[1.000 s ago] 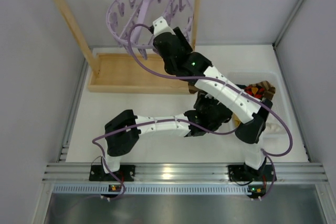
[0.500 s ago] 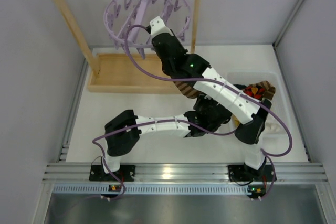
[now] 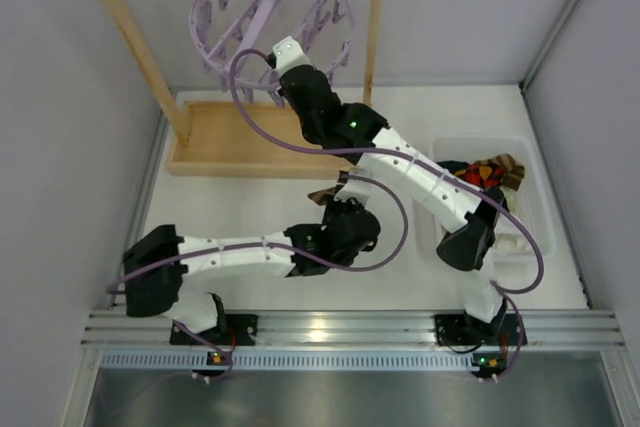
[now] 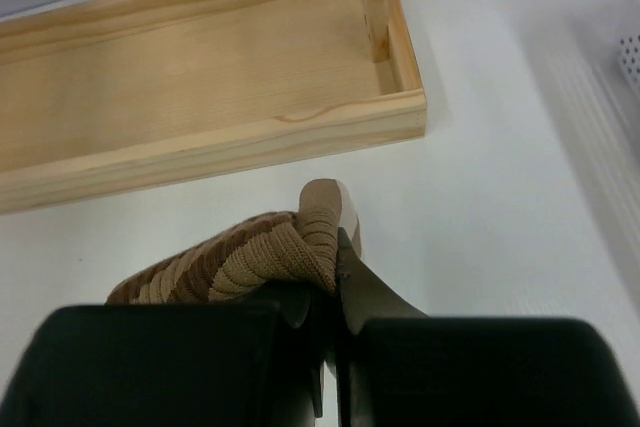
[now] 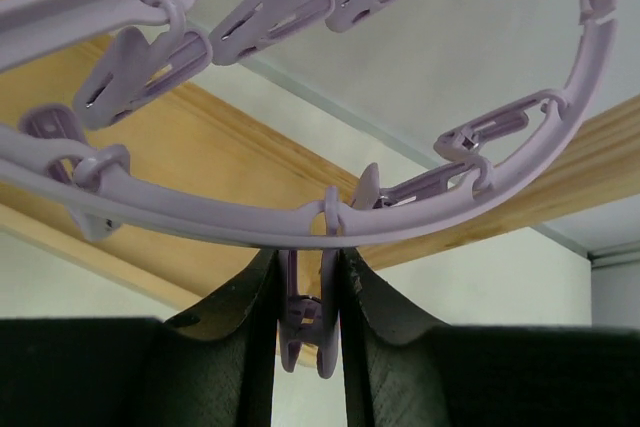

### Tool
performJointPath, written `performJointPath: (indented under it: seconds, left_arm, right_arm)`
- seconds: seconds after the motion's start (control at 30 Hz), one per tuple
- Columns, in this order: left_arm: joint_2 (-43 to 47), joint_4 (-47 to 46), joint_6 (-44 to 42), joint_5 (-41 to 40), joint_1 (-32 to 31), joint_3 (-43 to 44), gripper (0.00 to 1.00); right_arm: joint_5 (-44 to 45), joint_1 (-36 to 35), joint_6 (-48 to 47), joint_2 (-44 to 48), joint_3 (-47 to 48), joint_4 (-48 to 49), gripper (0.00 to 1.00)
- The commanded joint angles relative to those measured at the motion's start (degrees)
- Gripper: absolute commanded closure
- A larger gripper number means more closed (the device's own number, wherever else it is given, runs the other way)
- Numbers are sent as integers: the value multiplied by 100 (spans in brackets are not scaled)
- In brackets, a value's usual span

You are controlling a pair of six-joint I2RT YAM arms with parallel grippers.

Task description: Remove the socks clipped to the hanger

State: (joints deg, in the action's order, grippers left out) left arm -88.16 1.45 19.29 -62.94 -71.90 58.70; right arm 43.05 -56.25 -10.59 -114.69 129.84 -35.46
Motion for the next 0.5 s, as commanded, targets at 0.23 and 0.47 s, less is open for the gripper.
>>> performJointPath:
  seconds: [0.23, 0.47]
  left_arm:
    - [1959, -172, 523, 1195, -228, -1307, 100]
    - [2777, -172, 532, 2205, -228, -1704, 100]
  right_arm:
    - [-719, -88, 513, 148, 279, 330, 62]
    - [-833, -97, 856, 1396, -1153, 462, 42]
